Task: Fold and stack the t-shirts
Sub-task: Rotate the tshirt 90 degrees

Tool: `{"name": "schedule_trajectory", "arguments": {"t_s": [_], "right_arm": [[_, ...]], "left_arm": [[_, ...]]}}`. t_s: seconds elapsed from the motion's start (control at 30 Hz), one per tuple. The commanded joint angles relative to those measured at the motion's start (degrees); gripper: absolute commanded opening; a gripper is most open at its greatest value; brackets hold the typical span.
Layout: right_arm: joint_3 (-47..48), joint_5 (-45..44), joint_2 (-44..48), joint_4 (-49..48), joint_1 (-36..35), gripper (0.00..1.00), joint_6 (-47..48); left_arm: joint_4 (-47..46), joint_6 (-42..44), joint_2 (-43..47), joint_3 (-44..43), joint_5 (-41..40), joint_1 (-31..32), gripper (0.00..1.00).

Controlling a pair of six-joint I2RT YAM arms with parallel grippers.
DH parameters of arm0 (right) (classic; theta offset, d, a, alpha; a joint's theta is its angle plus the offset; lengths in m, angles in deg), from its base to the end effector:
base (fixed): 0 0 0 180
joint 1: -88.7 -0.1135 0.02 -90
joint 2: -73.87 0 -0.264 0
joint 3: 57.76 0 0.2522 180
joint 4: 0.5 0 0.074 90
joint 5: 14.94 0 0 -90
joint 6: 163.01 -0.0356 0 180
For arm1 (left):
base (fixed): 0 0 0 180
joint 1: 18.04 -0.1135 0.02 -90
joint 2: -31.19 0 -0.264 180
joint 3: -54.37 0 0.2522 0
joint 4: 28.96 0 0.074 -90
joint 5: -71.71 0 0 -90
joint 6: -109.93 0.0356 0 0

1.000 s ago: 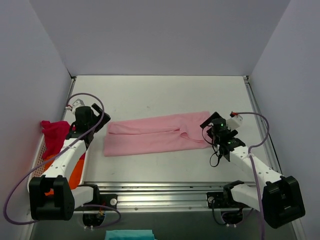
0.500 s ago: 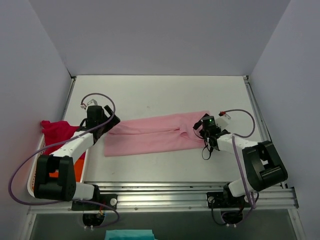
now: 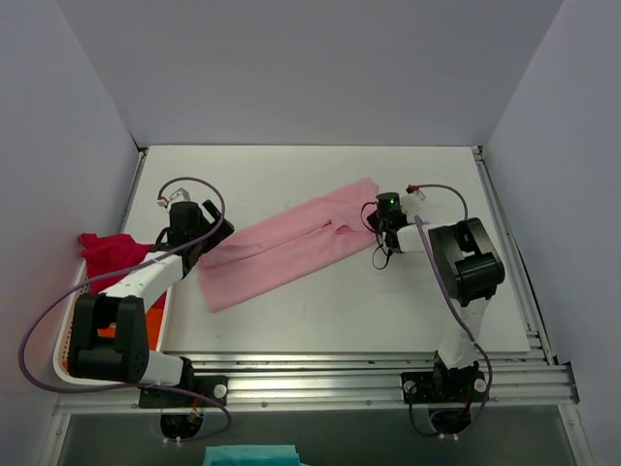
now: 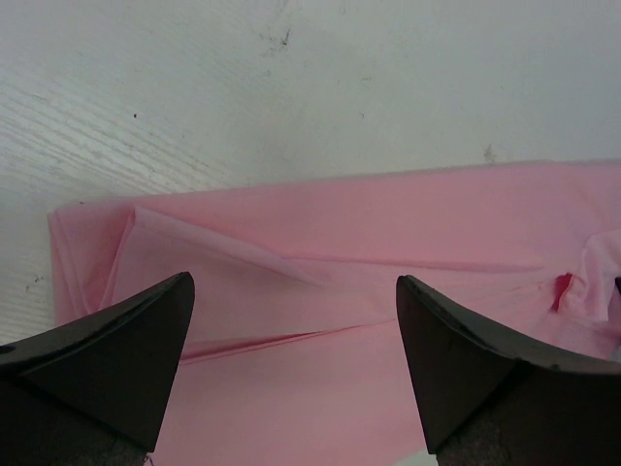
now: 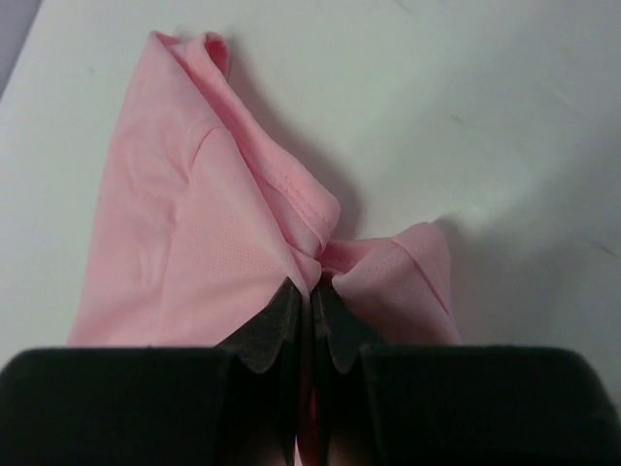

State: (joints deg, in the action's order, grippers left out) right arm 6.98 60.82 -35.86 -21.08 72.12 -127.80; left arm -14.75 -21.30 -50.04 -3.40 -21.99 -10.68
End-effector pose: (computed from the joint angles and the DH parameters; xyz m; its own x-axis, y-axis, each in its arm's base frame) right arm 0.3727 0.1018 0.1389 -0.2789 0.7432 -0.6081 0.2879 0.6688 0.6854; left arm 0.2956 -0.0359 0.2071 -0.5067 -0.5977 -0.6213 -0.3414 0.8008 -0.4920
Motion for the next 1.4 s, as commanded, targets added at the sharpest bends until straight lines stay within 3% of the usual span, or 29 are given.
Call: {"name": "schedule_trajectory", "arguments": {"t_s": [0.0,0.1,0.13,0.17,0.2,0.23,0.27,0.3,0.4,0.43,0.5,0.53,0.57,0.63,0.7,0.9,1.0,1.13,1.37], "right_arm": [[13.0,2.8,-9.5,6.9,0.8,0.0,-0.5],[34.7,6.7,-21.5,9.6,1.2,0.0,0.5],[40.1,13.3,-28.1,5.3,1.1,0.01,1.1],[45.6,19.7,-31.9,1.2,1.0,0.07,1.8],[57.5,27.0,-35.7,-3.7,0.9,0.2,2.7],[64.4,39.0,-43.0,-8.1,0.7,0.56,2.1],[70.5,41.7,-45.5,-7.1,0.6,0.97,1.4],[76.3,42.4,-46.5,-5.0,0.6,1.0,2.4],[66.8,36.6,-37.1,-4.4,0.5,1.0,7.1],[56.1,33.8,-28.8,-6.0,0.5,1.0,10.7],[47.2,23.4,-20.7,-4.5,0.1,1.0,14.2],[43.5,19.1,-13.3,-0.8,-0.1,1.0,17.6],[37.8,8.2,-9.6,2.1,-1.5,1.0,19.2],[31.8,-1.3,-1.1,10.4,-3.3,1.0,21.4],[27.8,-10.3,6.2,15.6,-5.8,1.0,20.6],[8.2,-14.5,18.5,19.0,-16.0,1.0,7.7],[3.1,-12.0,16.8,16.0,-22.3,1.0,2.9],[4.5,-13.0,11.0,17.6,-34.5,1.0,-1.1],[3.1,-6.2,2.7,11.6,-41.9,0.99,-6.4]], "left_arm": [[-2.6,1.4,1.8,-2.3,-0.4,-0.4,0.94],[-1.7,2.0,2.1,-3.3,-2.0,-0.6,0.94],[-1.6,2.2,2.0,-3.4,-2.2,-0.5,0.94],[-1.5,2.2,2.0,-3.5,-2.6,-0.7,0.94],[-1.8,2.2,1.5,-3.5,-2.5,-0.7,0.94],[-1.8,2.2,1.3,-3.5,-2.2,-0.8,0.94],[-1.8,2.2,0.9,-3.7,-2.4,-0.8,0.94],[-1.6,2.3,0.6,-3.9,-2.0,-0.8,0.94],[-1.2,2.3,0.6,-3.9,-2.0,-0.6,0.94],[-1.2,2.4,0.9,-3.8,-2.0,-0.6,0.94],[-1.2,2.4,2.1,-3.5,-2.4,-0.6,0.94],[-1.3,2.4,2.7,-3.3,-2.6,-0.6,0.94],[-1.2,2.4,3.1,-3.1,-3.0,-0.6,0.93],[-0.9,2.5,4.4,-3.2,-3.6,-0.5,0.93],[-0.5,2.6,5.6,-3.2,-4.4,-0.4,0.94],[-0.5,2.6,6.2,-2.9,-4.4,-0.5,0.93],[-0.5,2.5,5.6,-2.7,-3.9,-0.5,0.93],[-0.5,2.3,5.3,-2.2,-3.8,-0.6,0.93],[1.7,2.6,8.3,-0.6,-4.1,-1.2,0.94]]}}
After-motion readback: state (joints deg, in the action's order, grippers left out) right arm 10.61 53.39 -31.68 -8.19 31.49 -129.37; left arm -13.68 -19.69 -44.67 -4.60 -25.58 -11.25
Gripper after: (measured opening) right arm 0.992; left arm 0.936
